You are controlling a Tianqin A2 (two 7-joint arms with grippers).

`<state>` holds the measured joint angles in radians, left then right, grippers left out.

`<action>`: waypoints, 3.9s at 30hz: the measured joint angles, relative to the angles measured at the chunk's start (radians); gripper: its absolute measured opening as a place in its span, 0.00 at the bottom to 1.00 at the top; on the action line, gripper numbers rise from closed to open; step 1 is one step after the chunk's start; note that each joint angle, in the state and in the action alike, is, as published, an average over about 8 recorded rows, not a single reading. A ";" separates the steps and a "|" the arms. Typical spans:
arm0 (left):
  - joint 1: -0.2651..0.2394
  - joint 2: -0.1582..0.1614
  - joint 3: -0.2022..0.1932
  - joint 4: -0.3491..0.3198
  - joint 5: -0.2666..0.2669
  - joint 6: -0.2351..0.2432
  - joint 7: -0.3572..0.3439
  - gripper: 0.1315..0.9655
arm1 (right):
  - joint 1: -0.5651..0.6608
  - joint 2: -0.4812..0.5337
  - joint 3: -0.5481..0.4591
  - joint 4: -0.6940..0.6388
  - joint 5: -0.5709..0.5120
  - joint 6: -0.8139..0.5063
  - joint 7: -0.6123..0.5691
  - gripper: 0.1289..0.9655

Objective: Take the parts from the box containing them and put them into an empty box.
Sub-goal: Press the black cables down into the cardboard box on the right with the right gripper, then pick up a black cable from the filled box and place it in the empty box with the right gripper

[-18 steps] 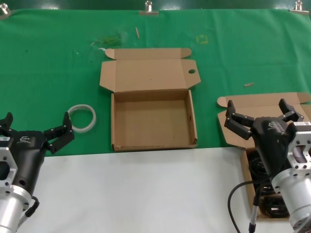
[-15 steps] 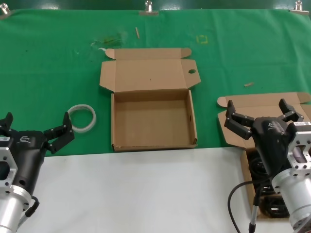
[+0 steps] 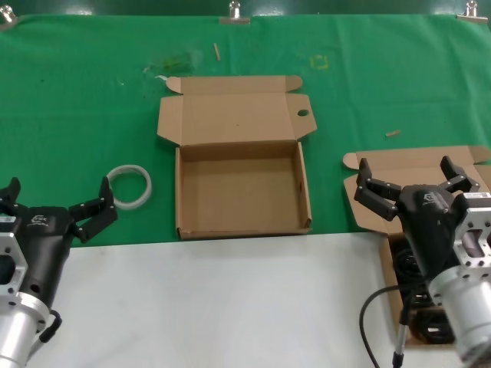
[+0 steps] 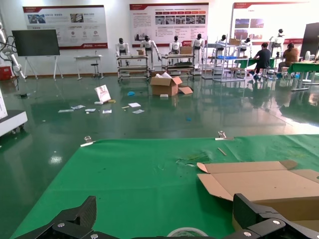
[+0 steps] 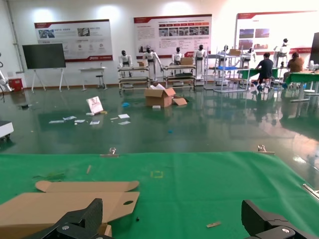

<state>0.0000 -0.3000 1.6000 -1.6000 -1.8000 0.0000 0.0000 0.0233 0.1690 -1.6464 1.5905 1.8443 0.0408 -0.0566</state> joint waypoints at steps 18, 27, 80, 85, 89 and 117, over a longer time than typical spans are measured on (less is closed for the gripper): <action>0.000 0.000 0.000 0.000 0.000 0.000 0.000 1.00 | 0.020 -0.007 -0.176 0.092 0.446 0.487 -0.638 1.00; 0.000 0.000 0.000 0.000 0.000 0.000 0.000 1.00 | -0.052 -0.007 -0.083 0.210 0.585 0.765 -1.050 1.00; 0.000 0.000 0.000 0.000 0.000 0.000 0.000 1.00 | 0.165 -0.089 0.291 0.114 0.909 0.956 -2.491 1.00; 0.000 0.000 0.000 0.000 0.000 0.000 0.000 1.00 | 0.166 -0.105 0.264 0.089 0.909 0.934 -2.449 1.00; 0.000 0.000 0.000 0.000 0.000 0.000 0.000 1.00 | 0.172 -0.114 0.255 0.059 0.909 0.913 -2.428 1.00; 0.000 0.000 0.000 0.000 0.000 0.000 0.000 1.00 | 0.204 -0.118 0.222 -0.031 0.909 0.856 -2.368 0.78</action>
<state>0.0000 -0.3001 1.6001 -1.6000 -1.7996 0.0000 -0.0004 0.2277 0.0510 -1.4245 1.5599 2.7530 0.8969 -2.4242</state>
